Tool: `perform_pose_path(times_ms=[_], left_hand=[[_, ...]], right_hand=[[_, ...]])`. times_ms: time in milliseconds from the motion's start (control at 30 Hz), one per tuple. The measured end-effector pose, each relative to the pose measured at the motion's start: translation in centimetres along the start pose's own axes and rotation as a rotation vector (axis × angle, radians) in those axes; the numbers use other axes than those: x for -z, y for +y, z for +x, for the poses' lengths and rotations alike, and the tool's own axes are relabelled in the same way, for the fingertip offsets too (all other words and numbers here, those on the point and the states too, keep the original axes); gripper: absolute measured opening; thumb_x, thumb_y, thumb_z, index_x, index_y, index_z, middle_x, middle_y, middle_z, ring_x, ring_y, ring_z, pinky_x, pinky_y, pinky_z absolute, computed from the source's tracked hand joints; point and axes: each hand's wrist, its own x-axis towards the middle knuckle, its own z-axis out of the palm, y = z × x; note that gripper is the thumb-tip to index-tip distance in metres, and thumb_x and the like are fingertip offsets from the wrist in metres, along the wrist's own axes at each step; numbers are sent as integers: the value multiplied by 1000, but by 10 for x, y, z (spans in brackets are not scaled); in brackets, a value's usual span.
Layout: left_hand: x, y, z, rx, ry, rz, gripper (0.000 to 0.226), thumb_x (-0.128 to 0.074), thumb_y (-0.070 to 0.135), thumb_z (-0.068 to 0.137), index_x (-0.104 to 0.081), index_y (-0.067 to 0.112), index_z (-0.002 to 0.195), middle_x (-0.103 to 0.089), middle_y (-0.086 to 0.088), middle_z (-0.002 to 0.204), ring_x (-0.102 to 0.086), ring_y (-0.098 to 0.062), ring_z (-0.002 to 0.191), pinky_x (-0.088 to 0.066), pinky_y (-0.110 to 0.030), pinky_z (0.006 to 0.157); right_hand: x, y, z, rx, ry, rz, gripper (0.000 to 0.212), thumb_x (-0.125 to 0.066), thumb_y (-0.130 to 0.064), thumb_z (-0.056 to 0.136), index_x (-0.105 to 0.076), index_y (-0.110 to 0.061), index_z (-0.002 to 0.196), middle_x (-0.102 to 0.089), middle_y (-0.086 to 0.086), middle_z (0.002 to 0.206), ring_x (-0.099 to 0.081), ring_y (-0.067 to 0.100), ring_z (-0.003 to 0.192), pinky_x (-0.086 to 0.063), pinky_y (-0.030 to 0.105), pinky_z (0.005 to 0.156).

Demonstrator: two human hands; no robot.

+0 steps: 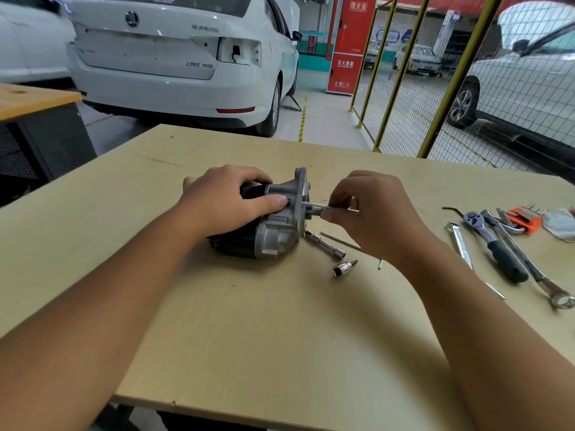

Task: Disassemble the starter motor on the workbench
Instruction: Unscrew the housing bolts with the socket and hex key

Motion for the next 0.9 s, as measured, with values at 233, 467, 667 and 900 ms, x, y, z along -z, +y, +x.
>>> perform_pose_path(times_ms=[233,467,667,900], left_hand=[[-1,1,0,1,20,-7,65,-38,91,71,-67,51,113,-68,25,114,-57,-15,113,-29,-43,93],[0,1,-1,2,3,-12,70,-42,92,65,-66,51,115,-66,23,115,-54,-13,110,-28,-42,93],[1,1,0,-4,-1,-5,74,-39,94,62,-65,52,116,-67,22,117,-55,-14,112,-29,-43,94],[0,1,1,3,14,0,67,-39,91,68,-66,52,114,-68,22,118,-56,-15,113,-28,-42,92]], right_hand=[[1,1,-3,-51,-109,71,23,-61,-37,97,-68,-24,79,-52,-9,55,-49,5,58,-32,27,52],[1,1,-1,5,-85,4,10,-76,-30,87,-75,-21,82,-60,-12,72,-54,7,70,-45,30,63],[0,2,-1,-16,17,91,9,-82,-34,80,-76,-26,79,-64,-14,70,-56,2,66,-46,29,62],[2,2,1,-5,-91,55,19,-65,-27,95,-76,-15,85,-57,-4,74,-52,9,70,-36,27,60]])
